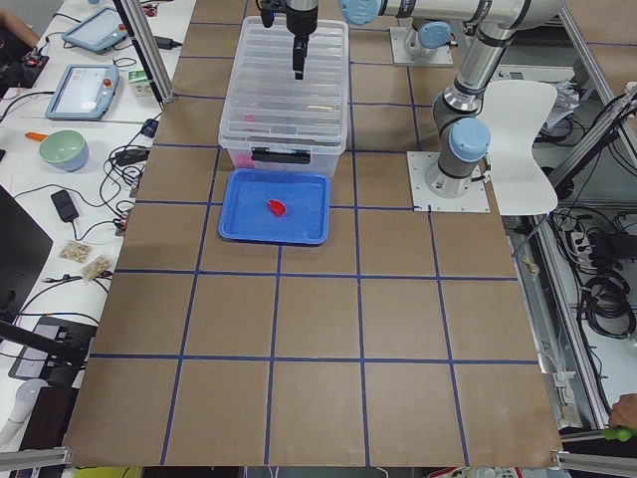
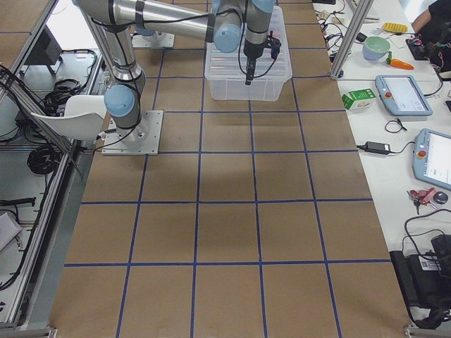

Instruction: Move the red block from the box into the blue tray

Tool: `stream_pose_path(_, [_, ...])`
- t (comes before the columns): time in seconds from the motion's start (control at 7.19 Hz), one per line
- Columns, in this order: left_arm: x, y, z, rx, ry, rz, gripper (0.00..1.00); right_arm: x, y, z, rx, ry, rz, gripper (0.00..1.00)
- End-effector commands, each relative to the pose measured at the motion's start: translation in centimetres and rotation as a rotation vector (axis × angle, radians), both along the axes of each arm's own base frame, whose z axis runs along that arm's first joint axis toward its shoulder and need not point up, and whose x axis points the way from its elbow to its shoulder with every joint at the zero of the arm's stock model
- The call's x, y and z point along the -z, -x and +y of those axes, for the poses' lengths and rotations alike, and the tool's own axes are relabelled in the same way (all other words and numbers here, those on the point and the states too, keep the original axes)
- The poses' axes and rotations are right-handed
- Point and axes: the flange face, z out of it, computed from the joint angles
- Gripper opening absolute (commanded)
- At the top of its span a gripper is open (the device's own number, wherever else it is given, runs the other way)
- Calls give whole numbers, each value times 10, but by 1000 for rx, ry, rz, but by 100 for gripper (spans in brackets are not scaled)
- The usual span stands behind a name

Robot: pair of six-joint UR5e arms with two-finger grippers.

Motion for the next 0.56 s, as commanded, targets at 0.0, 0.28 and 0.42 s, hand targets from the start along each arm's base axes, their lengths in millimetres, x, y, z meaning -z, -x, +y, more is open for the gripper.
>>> stream_pose_path(0.0, [0, -2, 1, 1, -6, -27, 100, -55, -6, 34, 12, 51, -31, 100])
stream_pose_path(0.28, [1, 2, -1, 4, -3, -13, 100, -50, -7, 37, 11, 36, -35, 100])
stream_pose_path(0.42, [0, 2, 0, 6, -2, -13, 100, -48, -11, 37, 3, 33, -35, 100])
